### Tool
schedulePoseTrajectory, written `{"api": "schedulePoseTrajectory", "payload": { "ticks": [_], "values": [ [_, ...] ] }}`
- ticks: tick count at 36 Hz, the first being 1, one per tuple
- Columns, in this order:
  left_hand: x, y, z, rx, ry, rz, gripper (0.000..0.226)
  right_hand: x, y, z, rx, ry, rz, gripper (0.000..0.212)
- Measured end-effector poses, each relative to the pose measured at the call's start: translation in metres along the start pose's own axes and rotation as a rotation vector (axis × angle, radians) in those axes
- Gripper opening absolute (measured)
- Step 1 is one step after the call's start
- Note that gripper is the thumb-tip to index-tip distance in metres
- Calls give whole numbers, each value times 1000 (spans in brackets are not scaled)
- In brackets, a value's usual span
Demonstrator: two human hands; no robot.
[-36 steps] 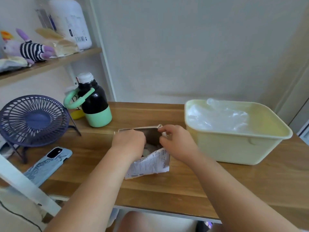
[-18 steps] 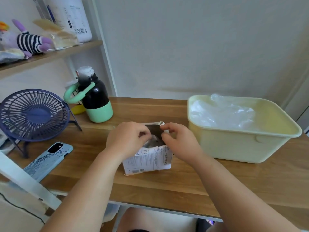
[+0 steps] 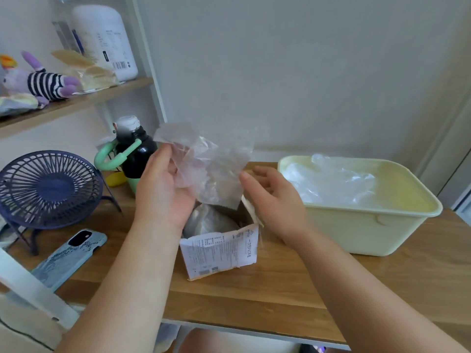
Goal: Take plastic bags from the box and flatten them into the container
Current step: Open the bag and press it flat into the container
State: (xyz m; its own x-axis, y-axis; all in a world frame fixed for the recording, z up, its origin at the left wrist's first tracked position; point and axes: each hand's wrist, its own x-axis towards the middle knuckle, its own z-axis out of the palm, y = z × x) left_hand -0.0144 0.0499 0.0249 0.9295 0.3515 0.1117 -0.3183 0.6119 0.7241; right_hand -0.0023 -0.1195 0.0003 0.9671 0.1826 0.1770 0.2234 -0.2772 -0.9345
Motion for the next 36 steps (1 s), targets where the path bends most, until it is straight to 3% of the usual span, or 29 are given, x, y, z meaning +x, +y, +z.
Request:
{"api": "schedulePoseTrajectory", "payload": {
  "ticks": [2, 4, 8, 13, 17, 23, 25, 29, 30, 33, 36],
  "values": [
    [-5, -2, 11, -122, -28, -56, 21, -2, -4, -5, 106, -86, 65, 75],
    [-12, -10, 22, -185, -65, -108, 24, -2, -5, -8, 178, -170, 116, 77],
    [-18, -28, 28, -182, -92, -225, 24, -1, -2, -17, 396, -39, 134, 13],
    [-18, -42, 29, -20, -35, -301, 16, 3, -4, -46, 585, 19, 203, 18],
    [-17, -49, 39, 1, -72, -314, 19, 4, 0, -63, 632, -133, 354, 65],
    [-17, -61, 51, -29, -106, -448, 22, 3, 9, -80, 627, 9, 318, 40],
    [-17, -63, 55, 60, -106, -457, 19, 3, 8, -86, 631, 46, 252, 38],
    [-19, -66, 65, 267, -111, -273, 19, 4, 4, -99, 418, 112, 79, 42],
    [-19, -65, 66, 307, -130, -181, 23, 4, 3, -102, 309, 131, 38, 39],
    [-16, -57, 65, 688, -333, 66, 93, 3, 3, -111, 108, 178, -35, 30],
    [-17, -56, 78, 1068, -595, 97, 115, 3, 4, -114, 67, 173, -31, 29]
  ]
}}
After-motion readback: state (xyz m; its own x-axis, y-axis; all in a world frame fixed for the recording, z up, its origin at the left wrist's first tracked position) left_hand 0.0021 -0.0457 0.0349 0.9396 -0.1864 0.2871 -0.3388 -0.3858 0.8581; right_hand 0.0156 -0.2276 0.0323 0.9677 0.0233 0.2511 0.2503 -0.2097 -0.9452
